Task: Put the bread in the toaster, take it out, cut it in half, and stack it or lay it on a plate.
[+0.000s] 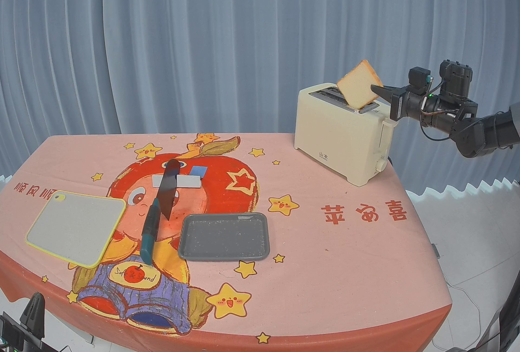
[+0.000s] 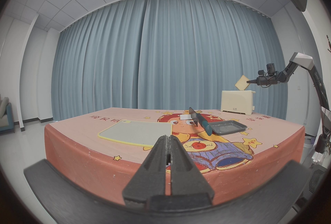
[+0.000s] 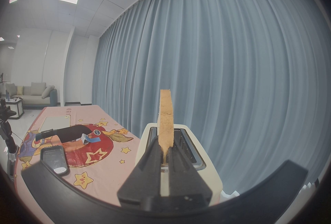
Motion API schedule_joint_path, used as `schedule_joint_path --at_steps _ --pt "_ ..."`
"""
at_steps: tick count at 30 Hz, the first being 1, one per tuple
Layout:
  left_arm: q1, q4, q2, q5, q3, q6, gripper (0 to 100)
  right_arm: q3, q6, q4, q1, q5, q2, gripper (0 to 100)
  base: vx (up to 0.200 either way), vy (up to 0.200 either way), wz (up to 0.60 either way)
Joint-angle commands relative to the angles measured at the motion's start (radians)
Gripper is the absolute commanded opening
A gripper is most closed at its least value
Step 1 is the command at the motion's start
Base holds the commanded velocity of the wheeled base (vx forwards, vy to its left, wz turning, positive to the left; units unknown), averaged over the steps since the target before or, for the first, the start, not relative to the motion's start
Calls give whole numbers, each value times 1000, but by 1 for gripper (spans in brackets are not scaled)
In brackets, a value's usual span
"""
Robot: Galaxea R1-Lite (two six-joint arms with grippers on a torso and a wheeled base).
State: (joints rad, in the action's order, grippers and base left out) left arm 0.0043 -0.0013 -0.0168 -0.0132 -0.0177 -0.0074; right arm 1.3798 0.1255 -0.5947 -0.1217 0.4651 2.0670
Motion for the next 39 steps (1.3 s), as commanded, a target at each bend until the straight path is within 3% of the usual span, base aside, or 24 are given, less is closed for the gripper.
schedule_joint_path --at_steps 1,12,25,31,32,39 --pt "0 0 -2 -1 18 0 0 28 0 -1 -3 0 28 0 0 0 0" --pt "0 0 -2 -1 18 0 0 127 -1 3 -10 -5 107 0 0 0 0" --pt "0 0 -2 -1 18 0 0 124 0 29 -12 -6 108 0 0 0 0" --pt "0 0 -2 -1 18 0 0 120 2 29 -15 -33 116 0 0 0 0" --pt "0 0 -2 -1 18 0 0 119 2 29 -18 -33 116 100 0 0 0" --pt "0 0 -2 -1 18 0 0 119 0 18 -26 -33 114 100 0 0 0"
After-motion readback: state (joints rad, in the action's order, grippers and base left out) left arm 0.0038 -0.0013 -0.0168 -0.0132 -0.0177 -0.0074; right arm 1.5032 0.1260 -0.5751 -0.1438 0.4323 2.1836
